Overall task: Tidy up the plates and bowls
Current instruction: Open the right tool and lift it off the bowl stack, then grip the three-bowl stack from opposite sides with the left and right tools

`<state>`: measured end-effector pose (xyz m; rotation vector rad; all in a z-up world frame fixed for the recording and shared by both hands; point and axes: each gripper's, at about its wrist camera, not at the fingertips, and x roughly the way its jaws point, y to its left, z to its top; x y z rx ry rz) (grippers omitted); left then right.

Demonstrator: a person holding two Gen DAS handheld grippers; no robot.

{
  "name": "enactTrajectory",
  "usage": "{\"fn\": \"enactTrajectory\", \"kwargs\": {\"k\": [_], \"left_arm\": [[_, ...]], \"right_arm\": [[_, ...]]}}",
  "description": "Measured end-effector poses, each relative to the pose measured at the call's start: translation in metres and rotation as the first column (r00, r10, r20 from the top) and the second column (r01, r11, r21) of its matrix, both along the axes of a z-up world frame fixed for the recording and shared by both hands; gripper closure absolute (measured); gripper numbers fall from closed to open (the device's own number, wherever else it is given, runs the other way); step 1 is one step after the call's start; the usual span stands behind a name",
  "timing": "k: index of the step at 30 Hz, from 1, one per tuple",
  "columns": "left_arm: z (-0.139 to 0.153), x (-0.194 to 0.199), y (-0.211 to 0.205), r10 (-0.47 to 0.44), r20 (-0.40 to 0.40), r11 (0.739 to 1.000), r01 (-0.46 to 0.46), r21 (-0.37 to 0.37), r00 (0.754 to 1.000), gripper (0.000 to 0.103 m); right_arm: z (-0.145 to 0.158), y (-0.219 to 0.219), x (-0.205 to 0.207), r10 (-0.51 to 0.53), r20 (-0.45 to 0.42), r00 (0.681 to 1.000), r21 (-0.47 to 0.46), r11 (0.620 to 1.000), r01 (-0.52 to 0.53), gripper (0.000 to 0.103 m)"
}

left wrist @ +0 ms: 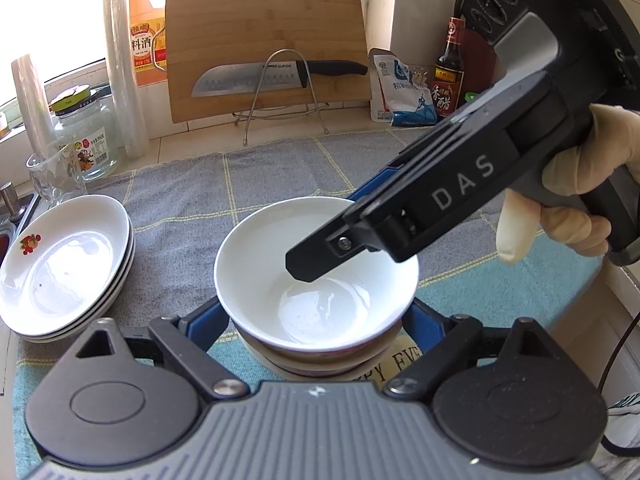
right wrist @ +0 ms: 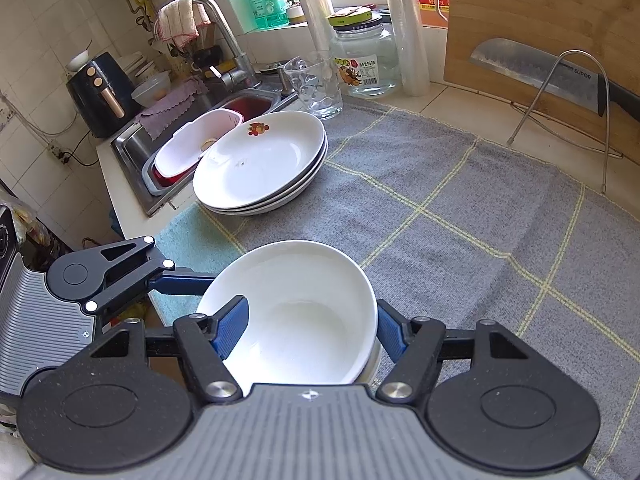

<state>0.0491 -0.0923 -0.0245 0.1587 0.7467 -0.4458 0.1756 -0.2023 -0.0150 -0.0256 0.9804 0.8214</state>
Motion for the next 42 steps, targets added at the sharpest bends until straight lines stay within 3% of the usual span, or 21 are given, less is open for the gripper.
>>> {"fn": "enactTrajectory", "kwargs": {"k": [4,8,22,31,37,42], "left_arm": [[-0.001,0.001,0.0,0.0,0.0,1.0,0.0,-0.003,1.0,0.009],[-0.001,-0.001,0.001,-0.003,0.009,1.0,0.003,-0.017,1.0,0.007],[0.002,-0.022,0.017,-0.058,0.06,0.995,0.063,-0.081,0.996,0.002],[0.003,-0.024,0.038,-0.209,0.118,0.972,0.22,-0.087,0.971,0.001],[-0.005,-0.019,0.044,-0.317,0.105,0.946,0.322,-0.034,0.943,0.001],[-0.009,-0.016,0.047,-0.349,0.111,0.937,0.347,0.034,0.931,0.001]], "right_arm": [[-0.002,0.0,0.0,0.004,0.001,1.0,0.001,1.0,-0.004,0.026],[0.0,0.0,-0.003,0.005,0.022,1.0,0.011,1.0,-0.005,0.014],[-0.005,0.0,-0.032,0.019,0.14,0.99,-0.066,0.998,-0.009,0.003],[0.009,-0.003,-0.055,-0.024,0.219,0.975,-0.096,0.994,0.046,0.0],[0.007,-0.001,-0.075,-0.06,0.268,0.961,-0.165,0.981,0.107,0.0],[-0.007,0.001,-0.09,-0.033,0.267,0.963,-0.238,0.966,0.099,0.0]]}}
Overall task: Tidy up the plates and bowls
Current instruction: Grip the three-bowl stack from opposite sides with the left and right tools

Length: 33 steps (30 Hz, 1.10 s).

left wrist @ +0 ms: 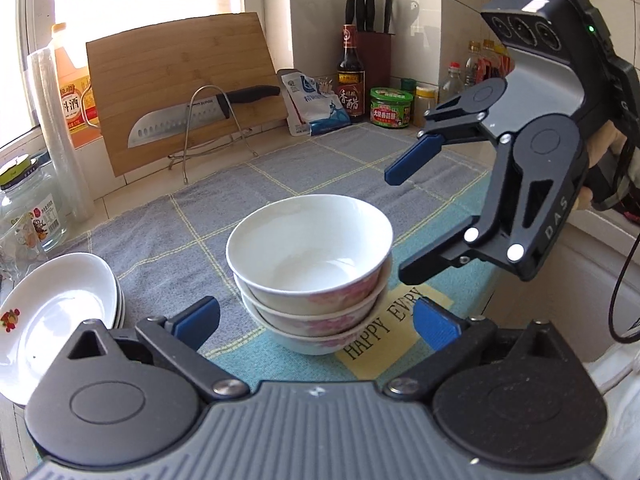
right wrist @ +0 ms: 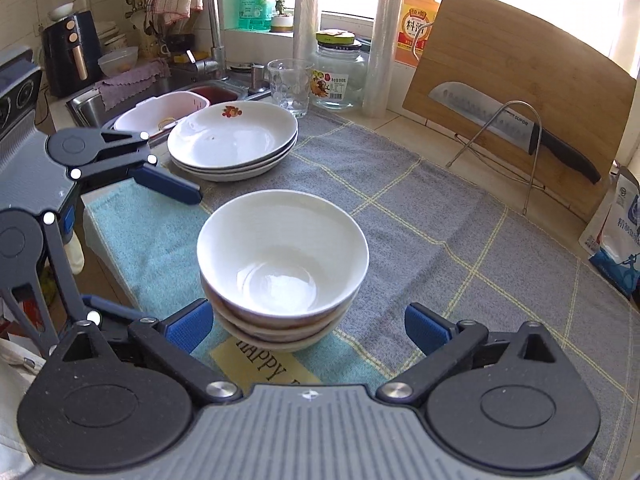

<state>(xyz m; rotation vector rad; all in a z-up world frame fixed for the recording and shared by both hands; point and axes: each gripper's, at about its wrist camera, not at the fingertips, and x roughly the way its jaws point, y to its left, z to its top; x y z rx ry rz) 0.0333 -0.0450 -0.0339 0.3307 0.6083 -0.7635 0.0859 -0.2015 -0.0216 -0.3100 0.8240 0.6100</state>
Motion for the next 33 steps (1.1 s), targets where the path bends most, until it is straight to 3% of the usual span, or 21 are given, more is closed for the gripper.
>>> {"fn": "enactTrajectory", "kwargs": {"k": [8,14,18,22,27,33], "left_arm": [[-0.02,0.015,0.002,0.03,-0.056,0.997,-0.025,0.079,0.998,0.001],[-0.033,0.025,-0.003,0.042,-0.085,0.99,-0.03,0.139,0.995,0.001],[-0.043,0.026,-0.011,0.074,-0.146,0.988,-0.053,0.146,0.987,0.001],[-0.044,0.026,-0.016,0.057,-0.123,0.982,-0.034,0.184,0.991,0.001],[-0.046,0.035,-0.019,-0.04,-0.136,0.974,0.069,0.217,0.99,0.001],[-0.047,0.049,-0.015,-0.191,-0.142,0.956,0.217,0.198,0.971,0.004]], "right_arm": [[-0.033,0.0,0.002,0.117,-0.057,0.992,-0.033,0.992,-0.119,0.0],[-0.05,-0.002,0.02,0.171,-0.044,0.984,-0.036,0.984,-0.173,0.0],[-0.057,0.001,0.025,0.262,-0.036,0.965,-0.029,0.964,-0.263,0.0],[-0.057,0.0,0.035,0.309,-0.019,0.951,-0.004,0.951,-0.309,0.0],[-0.06,0.002,0.039,0.335,-0.034,0.942,0.001,0.942,-0.335,0.0],[-0.06,0.011,0.033,0.289,-0.053,0.956,-0.036,0.956,-0.291,0.0]]}}
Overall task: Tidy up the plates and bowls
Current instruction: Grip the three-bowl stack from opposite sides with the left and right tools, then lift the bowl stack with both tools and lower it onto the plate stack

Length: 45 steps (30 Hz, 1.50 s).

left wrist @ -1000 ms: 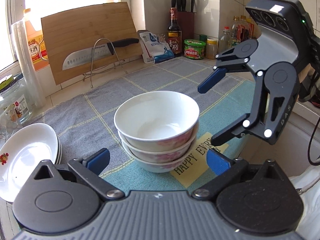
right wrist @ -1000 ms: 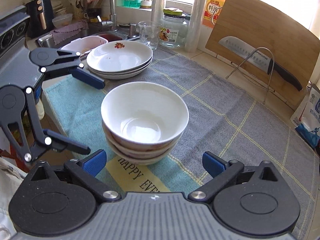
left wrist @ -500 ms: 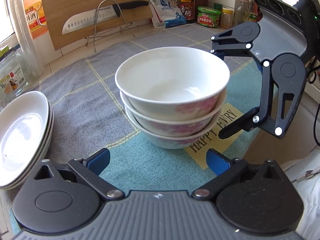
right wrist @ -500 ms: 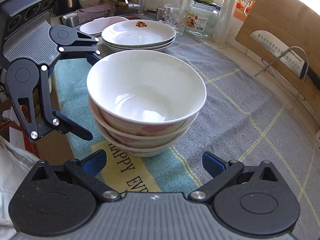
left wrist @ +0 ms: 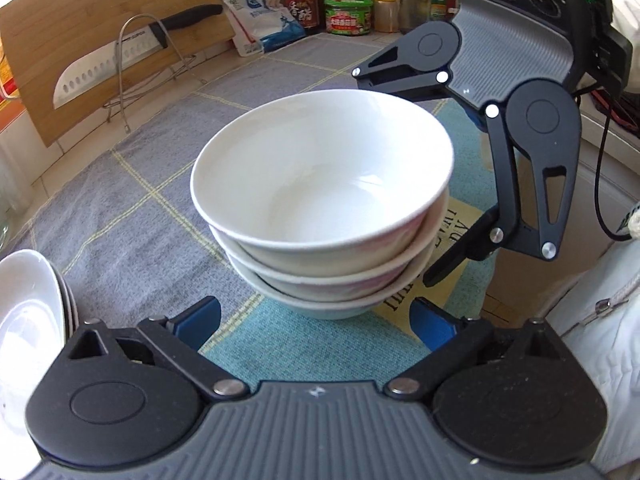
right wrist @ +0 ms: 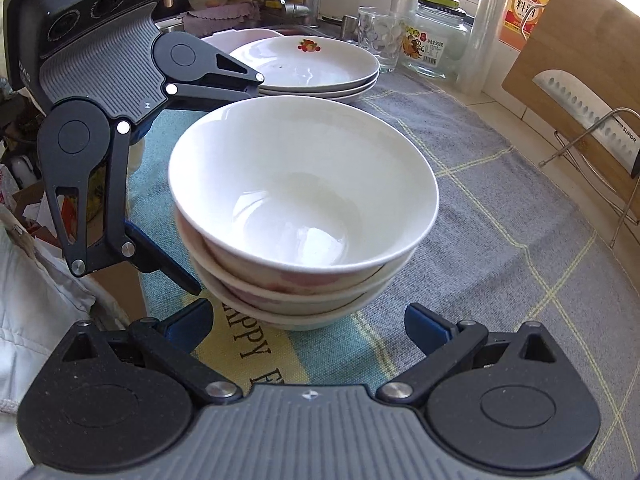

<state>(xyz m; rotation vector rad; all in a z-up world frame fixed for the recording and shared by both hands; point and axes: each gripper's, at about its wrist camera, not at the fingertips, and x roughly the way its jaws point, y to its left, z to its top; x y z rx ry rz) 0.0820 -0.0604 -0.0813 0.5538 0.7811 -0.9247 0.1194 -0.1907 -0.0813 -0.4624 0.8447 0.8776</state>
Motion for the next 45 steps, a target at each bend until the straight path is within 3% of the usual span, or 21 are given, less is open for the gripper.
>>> {"fn": "enactTrajectory", "kwargs": {"k": [8,20,32,36,45], "left_arm": [[-0.003,0.019,0.002,-0.2,-0.011,0.98,0.2,-0.012,0.98,0.006],[0.003,0.034,0.006,-0.32,-0.048,0.947,0.319,-0.029,0.946,0.013],[0.004,0.043,0.0,-0.366,-0.062,0.931,0.364,-0.042,0.929,0.013],[0.004,0.041,0.0,-0.38,-0.07,0.925,0.377,-0.05,0.922,0.018],[0.004,0.038,0.001,-0.359,-0.075,0.933,0.356,-0.054,0.93,0.018]], "right_arm": [[0.006,0.012,0.002,-0.069,-0.013,0.998,-0.018,0.997,0.069,0.001],[0.011,0.022,0.007,-0.034,-0.065,0.997,-0.058,0.998,0.03,0.012],[0.016,0.021,0.009,-0.017,-0.09,0.996,-0.061,0.998,0.012,0.013],[0.016,0.02,0.01,-0.017,-0.093,0.996,-0.059,0.998,0.011,0.013],[0.019,0.021,0.008,-0.014,-0.087,0.996,-0.051,0.999,0.01,0.014]]}}
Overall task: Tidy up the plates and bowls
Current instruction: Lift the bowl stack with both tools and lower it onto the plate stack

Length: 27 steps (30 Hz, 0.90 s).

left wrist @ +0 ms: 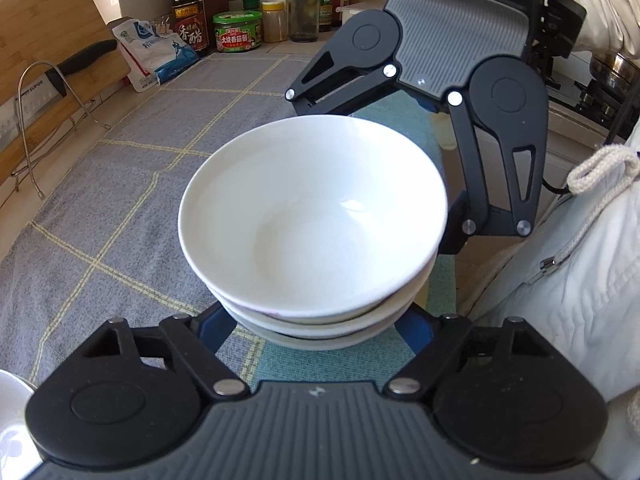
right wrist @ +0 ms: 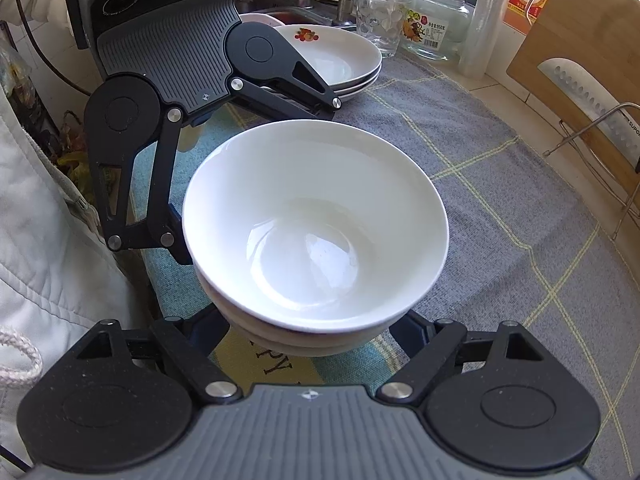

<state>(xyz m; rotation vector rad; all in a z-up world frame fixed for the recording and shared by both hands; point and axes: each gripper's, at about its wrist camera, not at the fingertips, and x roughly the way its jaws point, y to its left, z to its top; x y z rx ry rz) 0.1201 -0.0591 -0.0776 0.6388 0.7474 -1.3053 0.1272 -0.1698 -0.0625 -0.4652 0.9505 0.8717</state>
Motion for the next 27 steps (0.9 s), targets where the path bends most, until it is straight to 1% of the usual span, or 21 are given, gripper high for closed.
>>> {"fn": "enactTrajectory", "kwargs": {"k": [7,11,16,21,27], "left_arm": [[0.011,-0.008,0.01,0.046,0.008,0.999,-0.046,-0.015,0.999,0.018],[0.021,-0.01,0.024,0.095,0.007,0.995,-0.095,-0.023,0.995,0.018],[0.038,0.003,0.053,0.164,0.034,0.986,-0.163,-0.029,0.986,0.018],[0.055,0.021,0.087,0.231,0.067,0.973,-0.23,-0.034,0.971,0.018],[0.062,0.038,0.119,0.292,0.099,0.957,-0.291,-0.025,0.951,0.018]], "right_arm": [[0.014,0.006,0.001,0.04,0.006,0.999,0.006,0.999,-0.04,0.014],[0.026,0.017,0.007,0.084,0.015,0.996,0.02,0.996,-0.084,0.014],[0.037,0.04,0.022,0.149,0.045,0.988,0.025,0.988,-0.15,0.014],[0.046,0.069,0.041,0.213,0.081,0.974,0.024,0.976,-0.215,0.014],[0.048,0.106,0.069,0.267,0.107,0.958,0.032,0.962,-0.272,0.014]]}}
